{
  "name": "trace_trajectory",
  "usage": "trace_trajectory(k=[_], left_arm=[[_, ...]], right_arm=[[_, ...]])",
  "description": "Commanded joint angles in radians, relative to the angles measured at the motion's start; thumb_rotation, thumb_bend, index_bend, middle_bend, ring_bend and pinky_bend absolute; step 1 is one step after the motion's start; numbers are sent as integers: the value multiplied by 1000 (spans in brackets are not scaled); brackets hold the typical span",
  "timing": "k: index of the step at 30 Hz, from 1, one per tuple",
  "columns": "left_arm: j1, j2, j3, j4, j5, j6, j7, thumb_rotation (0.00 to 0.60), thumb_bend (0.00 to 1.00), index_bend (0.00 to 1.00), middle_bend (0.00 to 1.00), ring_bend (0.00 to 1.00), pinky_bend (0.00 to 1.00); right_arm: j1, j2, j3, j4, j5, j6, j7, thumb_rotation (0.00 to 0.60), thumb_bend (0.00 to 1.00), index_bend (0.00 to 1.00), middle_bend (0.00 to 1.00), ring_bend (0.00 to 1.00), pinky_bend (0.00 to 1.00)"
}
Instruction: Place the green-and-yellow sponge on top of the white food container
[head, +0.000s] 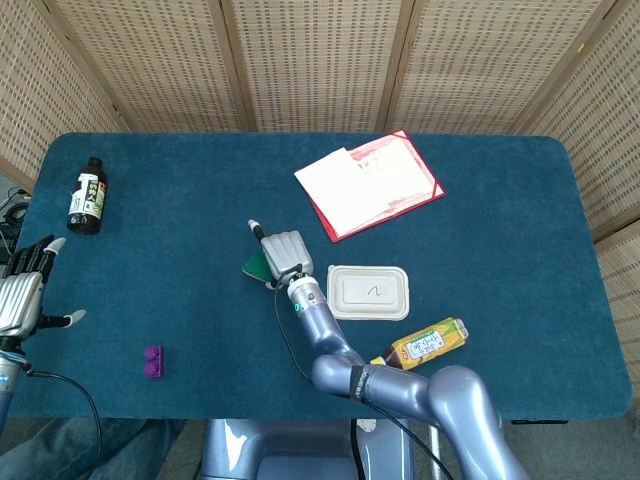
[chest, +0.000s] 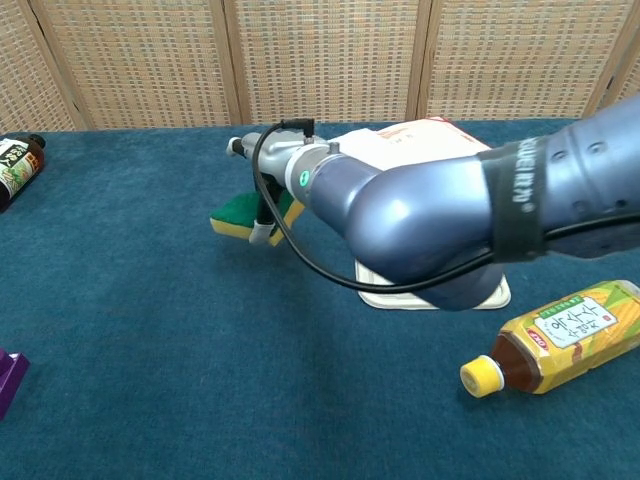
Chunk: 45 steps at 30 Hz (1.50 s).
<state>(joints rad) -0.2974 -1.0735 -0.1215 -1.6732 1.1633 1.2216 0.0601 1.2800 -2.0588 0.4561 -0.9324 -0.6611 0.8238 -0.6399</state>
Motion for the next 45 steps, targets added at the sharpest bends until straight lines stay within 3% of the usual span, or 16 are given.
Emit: trace_trajectory(k=[1, 6, 14, 22, 39, 41, 43, 45], left_arm=[[1, -2, 1, -5, 5, 3, 6, 600, 75, 0, 0, 0, 0], [1, -9, 5, -12, 20, 7, 20, 600, 75, 0, 0, 0, 0], [2, -18, 10, -24, 33, 14, 50, 600, 74, 0, 0, 0, 0], [1, -23, 8, -25, 32, 16, 61, 600, 74, 0, 0, 0, 0], [2, -29, 7, -21, 26, 7, 69, 600, 75, 0, 0, 0, 0], [2, -29, 6, -21, 26, 8, 69, 600, 74, 0, 0, 0, 0], [2, -29, 5, -20, 24, 7, 70, 600, 74, 0, 0, 0, 0], [1, -30, 5, -19, 21, 4, 70, 600, 74, 0, 0, 0, 0]], right_arm=[[-120, 193, -98, -240, -42, 34, -57, 600, 102, 0, 534, 490, 417], [-197, 380, -198, -425, -69, 7, -84, 600, 100, 0, 523, 476, 409], [-277, 546, -311, -525, -145, -24, -28, 600, 100, 0, 521, 475, 409], [-299, 568, -359, -515, -225, -45, 22, 600, 99, 0, 516, 472, 409], [-282, 534, -383, -461, -265, -67, 40, 600, 87, 0, 483, 440, 409], [-278, 533, -386, -459, -271, -65, 32, 600, 55, 146, 440, 397, 370], [-274, 536, -390, -461, -273, -68, 26, 600, 7, 265, 300, 247, 229], [-269, 543, -392, -467, -262, -83, 25, 600, 0, 195, 175, 111, 123]])
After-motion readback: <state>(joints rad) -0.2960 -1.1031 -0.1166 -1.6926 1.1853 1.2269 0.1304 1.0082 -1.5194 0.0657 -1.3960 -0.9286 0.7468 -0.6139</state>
